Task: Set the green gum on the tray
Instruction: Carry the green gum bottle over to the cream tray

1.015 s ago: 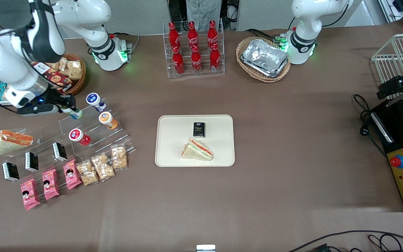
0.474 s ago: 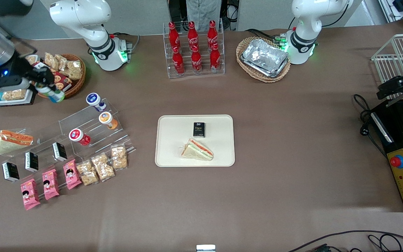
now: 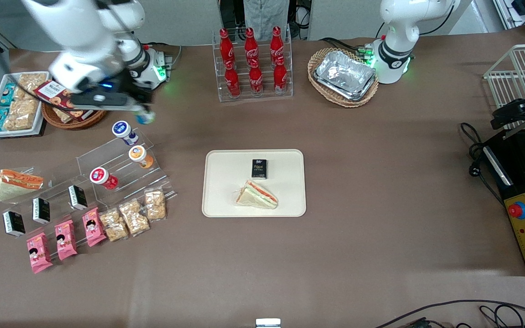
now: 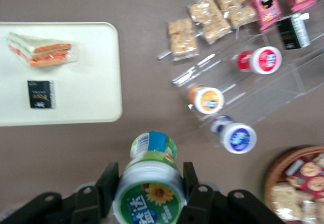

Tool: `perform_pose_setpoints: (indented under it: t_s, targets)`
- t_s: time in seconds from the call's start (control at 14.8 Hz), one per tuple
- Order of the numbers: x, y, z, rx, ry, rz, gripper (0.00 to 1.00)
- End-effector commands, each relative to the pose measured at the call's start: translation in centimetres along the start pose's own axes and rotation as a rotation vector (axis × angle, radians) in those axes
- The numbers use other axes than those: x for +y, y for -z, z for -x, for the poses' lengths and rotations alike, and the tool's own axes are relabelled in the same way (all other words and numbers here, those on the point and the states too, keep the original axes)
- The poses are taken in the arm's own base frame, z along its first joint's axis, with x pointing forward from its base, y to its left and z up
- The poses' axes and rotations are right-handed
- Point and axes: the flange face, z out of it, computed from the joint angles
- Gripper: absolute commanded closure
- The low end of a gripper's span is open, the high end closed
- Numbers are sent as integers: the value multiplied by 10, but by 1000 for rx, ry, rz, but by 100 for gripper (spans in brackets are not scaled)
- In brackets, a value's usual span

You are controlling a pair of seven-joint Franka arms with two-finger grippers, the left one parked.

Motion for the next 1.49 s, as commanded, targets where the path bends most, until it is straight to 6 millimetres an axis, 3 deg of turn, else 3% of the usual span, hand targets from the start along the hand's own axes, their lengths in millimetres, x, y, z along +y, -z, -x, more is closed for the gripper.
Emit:
perform_pose_setpoints:
  t_s: [0.0, 0.2, 0.61, 0.95, 1.42]
  targets:
    - [-72, -56, -23, -23, -91, -56, 74]
    - [-115, -126, -32, -34, -117, -98, 74]
    - [-158, -243, -47, -25, -115, -44, 74]
    - [-168, -294, -54, -50, -110, -73, 74]
    - [-159, -322, -60, -41, -109, -71, 74]
